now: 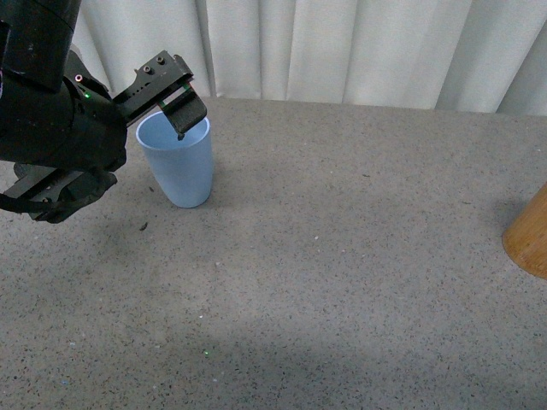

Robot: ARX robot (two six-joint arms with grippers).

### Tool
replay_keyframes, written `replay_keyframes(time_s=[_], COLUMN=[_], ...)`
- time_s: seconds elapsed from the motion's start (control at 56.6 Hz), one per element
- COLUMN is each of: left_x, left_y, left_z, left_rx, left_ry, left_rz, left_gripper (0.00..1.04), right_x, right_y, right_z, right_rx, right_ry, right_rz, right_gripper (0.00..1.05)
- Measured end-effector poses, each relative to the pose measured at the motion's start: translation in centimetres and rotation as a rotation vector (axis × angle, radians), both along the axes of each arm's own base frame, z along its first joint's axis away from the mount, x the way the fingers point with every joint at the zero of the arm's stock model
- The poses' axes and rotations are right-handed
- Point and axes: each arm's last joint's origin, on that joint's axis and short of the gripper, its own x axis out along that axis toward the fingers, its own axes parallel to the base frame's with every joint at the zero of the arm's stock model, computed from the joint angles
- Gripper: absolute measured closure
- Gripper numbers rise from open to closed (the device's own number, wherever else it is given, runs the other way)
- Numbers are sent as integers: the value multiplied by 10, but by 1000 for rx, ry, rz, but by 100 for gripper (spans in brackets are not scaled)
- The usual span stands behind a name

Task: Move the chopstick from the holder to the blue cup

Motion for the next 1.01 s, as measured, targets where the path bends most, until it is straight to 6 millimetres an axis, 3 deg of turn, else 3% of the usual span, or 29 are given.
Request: replay_keyframes(time_s=[1.007], left_x=[18], left_y=[10], left_z=[-11], left_rx=[4], left_ry=[52], left_rz=[70], left_gripper=[7], right_x=[0], right_y=[0], right_z=[0], right_rx=[0], right_ry=[0], right_rz=[0], right_gripper=[9])
